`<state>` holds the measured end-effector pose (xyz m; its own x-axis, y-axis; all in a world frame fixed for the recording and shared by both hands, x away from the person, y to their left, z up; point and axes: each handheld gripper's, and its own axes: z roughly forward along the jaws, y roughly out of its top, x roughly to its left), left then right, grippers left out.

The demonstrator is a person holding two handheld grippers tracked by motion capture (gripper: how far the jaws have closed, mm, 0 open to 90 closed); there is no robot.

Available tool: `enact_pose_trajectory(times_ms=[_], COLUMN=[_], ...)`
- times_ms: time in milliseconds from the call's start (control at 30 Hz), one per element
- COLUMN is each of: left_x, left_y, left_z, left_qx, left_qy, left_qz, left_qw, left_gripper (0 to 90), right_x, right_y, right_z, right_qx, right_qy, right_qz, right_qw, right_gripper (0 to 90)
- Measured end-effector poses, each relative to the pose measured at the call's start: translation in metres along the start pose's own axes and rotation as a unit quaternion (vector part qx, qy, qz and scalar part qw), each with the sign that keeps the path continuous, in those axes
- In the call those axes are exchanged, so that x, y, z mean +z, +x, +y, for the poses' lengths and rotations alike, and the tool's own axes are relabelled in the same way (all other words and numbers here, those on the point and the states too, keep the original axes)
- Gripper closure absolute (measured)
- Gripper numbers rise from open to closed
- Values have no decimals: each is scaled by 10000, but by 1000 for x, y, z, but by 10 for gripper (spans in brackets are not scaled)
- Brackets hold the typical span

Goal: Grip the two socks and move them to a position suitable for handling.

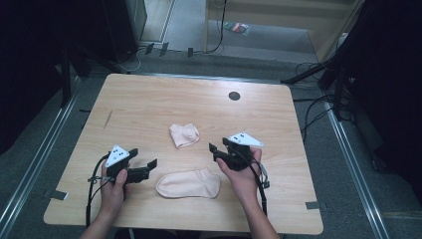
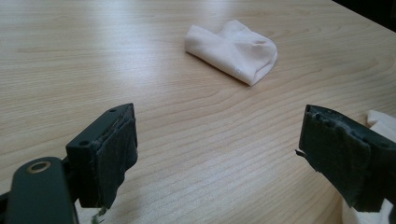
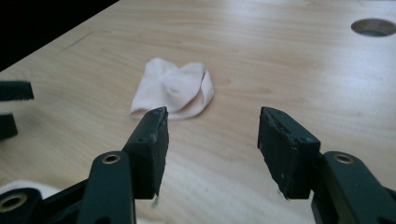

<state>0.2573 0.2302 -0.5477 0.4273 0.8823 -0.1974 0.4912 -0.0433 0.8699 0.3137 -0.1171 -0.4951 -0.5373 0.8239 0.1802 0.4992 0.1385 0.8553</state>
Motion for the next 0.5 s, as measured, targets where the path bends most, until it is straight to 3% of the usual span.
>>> enact_pose_trajectory(times_ms=[233,500], left_x=[3,3], left_y=[-4,-2], left_z=[-2,-2], left_qx=[134,75], left_qy=[64,65], left_qz=[5,-6], left_qw=[9999,10000], left_gripper=[127,132], right_x=[21,50], right_y=[3,11], right_z=[29,47], right_qx=[-173,-316], right_qy=[-2,124], right_qz=[4,94], right_qw=[9999,9994], right_gripper=[445,460])
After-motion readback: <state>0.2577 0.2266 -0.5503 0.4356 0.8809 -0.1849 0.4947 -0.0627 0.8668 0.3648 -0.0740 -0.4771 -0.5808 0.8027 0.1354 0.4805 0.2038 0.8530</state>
